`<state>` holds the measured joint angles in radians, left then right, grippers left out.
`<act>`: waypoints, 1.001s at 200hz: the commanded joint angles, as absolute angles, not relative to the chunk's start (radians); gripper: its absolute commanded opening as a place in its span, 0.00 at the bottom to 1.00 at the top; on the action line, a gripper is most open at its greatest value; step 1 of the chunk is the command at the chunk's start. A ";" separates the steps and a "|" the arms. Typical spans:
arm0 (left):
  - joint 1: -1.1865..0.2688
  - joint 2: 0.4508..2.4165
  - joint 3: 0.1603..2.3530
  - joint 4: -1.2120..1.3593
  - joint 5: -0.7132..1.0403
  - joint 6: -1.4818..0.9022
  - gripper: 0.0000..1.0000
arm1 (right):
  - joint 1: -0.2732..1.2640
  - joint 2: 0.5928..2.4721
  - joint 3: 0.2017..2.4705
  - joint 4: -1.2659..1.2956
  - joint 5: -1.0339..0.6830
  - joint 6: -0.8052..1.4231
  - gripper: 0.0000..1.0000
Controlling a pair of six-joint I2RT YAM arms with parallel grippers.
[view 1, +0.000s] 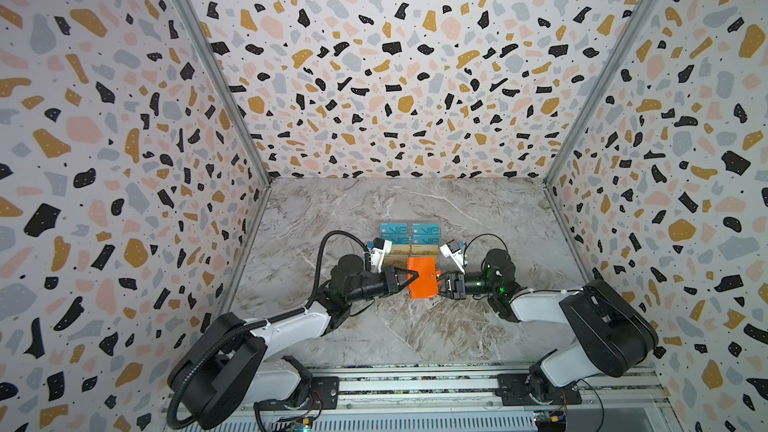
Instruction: Put the credit cards into the card holder
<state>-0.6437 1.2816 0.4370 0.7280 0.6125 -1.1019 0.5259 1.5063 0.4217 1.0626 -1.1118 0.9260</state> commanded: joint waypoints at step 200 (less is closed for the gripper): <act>-0.909 1.435 1.107 -0.325 -0.187 -0.725 0.66 | 0.724 1.350 0.699 0.247 -0.351 0.496 0.05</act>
